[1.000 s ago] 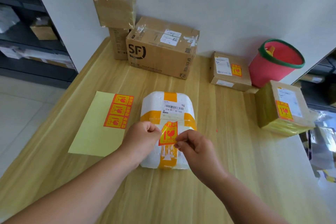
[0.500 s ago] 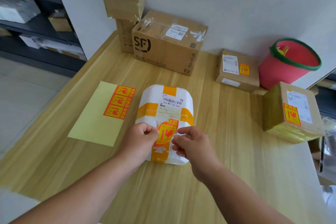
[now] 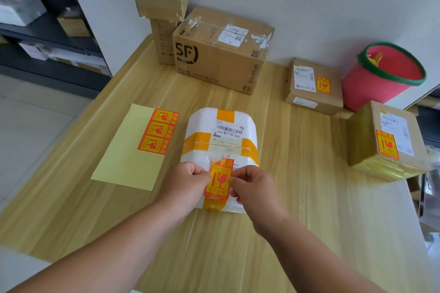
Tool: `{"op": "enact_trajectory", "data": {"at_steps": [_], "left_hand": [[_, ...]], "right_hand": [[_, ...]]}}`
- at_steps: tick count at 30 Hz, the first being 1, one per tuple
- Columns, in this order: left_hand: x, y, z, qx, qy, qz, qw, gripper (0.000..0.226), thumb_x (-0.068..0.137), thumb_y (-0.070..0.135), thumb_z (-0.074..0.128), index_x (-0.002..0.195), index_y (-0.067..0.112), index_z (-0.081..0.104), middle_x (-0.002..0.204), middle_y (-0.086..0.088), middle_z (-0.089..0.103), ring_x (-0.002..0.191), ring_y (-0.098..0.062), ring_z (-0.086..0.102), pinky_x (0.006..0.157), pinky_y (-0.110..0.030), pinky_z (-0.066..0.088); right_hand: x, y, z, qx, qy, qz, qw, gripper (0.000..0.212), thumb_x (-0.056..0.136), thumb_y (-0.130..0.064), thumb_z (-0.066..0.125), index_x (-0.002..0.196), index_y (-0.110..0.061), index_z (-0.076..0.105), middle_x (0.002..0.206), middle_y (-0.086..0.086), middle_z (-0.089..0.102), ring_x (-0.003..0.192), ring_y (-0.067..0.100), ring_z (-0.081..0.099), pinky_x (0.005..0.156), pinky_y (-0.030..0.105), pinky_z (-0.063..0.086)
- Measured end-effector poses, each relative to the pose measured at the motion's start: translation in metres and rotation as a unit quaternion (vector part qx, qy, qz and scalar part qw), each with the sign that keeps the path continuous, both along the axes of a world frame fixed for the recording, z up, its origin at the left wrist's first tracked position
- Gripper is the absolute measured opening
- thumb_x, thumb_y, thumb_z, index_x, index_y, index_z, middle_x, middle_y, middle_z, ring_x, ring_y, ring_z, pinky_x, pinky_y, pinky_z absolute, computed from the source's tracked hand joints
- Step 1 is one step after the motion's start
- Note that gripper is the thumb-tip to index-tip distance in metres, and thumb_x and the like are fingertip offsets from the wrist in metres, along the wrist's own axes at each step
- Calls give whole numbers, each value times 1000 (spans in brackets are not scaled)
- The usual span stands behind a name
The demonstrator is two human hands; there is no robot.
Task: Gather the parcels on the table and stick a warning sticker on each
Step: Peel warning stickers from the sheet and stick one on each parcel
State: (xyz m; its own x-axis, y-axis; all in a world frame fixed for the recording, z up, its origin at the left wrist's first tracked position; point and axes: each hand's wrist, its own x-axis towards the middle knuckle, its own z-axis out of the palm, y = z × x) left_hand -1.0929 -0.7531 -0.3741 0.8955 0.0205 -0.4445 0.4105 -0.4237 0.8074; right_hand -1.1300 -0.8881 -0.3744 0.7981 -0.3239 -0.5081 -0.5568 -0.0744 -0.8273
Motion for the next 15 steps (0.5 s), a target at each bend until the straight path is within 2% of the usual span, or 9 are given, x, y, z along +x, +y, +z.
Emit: {"op": "enact_trajectory", "data": {"at_steps": [3,8,15], "left_hand": [[2,-2,-1,-15,42,8,999,17,82,11,61,66,10,57,60,-1,51,57,-15,43,57,-25,33],[2,-6,-2,-22,71,16,997,21,82,9,61,62,11,54,58,0,50,56,-15,45,56,-24,35],[7,-7,-4,11,64,17,998,16,84,13,62,68,12,60,67,-1,59,61,-14,51,55,-23,36]], "right_hand": [[1,4,-3,-49,1,9,999,12,84,-7,58,78,-16,65,66,-2,62,56,7,57,53,21,44],[5,6,-7,-107,7,20,994,13,82,-11,57,74,-20,63,67,-6,62,69,17,61,64,34,51],[9,5,-12,-131,10,22,991,15,80,-11,57,70,-20,62,63,-6,61,65,17,59,65,35,52]]}}
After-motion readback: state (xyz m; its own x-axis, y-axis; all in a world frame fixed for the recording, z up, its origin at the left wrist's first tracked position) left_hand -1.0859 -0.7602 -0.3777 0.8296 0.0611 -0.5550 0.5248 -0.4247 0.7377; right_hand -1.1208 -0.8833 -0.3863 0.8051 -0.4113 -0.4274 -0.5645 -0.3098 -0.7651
